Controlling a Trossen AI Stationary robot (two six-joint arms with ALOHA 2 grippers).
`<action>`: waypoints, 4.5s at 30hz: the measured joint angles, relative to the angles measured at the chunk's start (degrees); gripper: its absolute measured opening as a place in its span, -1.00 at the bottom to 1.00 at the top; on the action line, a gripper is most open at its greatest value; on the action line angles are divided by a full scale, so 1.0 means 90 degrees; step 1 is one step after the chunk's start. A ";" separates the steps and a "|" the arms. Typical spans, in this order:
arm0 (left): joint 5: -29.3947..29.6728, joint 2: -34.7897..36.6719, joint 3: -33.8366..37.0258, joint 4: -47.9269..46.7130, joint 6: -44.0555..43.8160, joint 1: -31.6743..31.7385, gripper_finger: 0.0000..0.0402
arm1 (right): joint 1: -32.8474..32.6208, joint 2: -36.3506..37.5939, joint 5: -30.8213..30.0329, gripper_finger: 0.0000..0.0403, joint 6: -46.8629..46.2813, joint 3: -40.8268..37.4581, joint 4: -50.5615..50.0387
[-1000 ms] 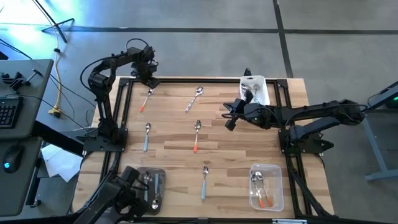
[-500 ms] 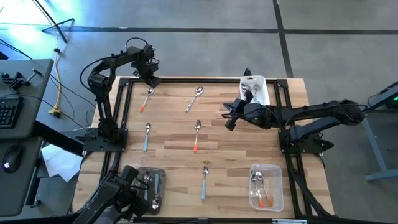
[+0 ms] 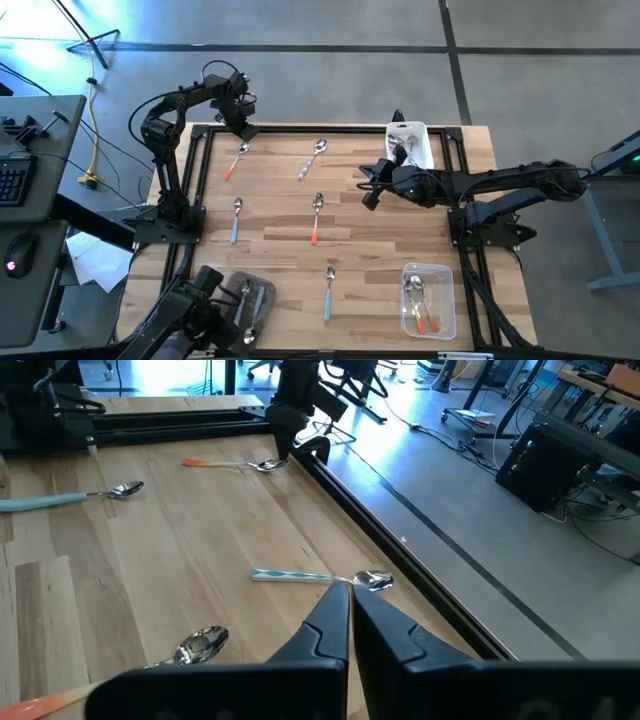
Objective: Sort silverware by color (type)
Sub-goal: Put the top orange spoon into the transparent bin, then adjust the black bin
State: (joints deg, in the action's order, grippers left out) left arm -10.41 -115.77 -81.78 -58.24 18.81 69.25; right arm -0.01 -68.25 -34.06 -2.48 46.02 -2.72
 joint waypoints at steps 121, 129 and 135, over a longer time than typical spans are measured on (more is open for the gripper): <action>-0.0108 0.6230 0.3262 0.0824 -0.2353 -0.9509 -1.00 | -0.0068 0.0000 0.0575 -1.00 0.0278 0.0000 0.0597; -0.0656 0.4611 0.3170 0.1875 -0.2400 -1.0816 -1.00 | -0.0177 0.0000 0.0576 -1.00 0.0325 0.0000 0.0559; -0.0559 0.3989 0.2897 0.2148 -0.2511 -1.0955 -1.00 | -0.0177 0.0000 0.0573 -1.00 0.0325 0.0000 0.0534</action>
State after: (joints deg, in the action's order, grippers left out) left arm -15.44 -79.87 -55.70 -38.90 -3.79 -29.34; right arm -1.61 -68.25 -28.91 0.45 46.02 2.09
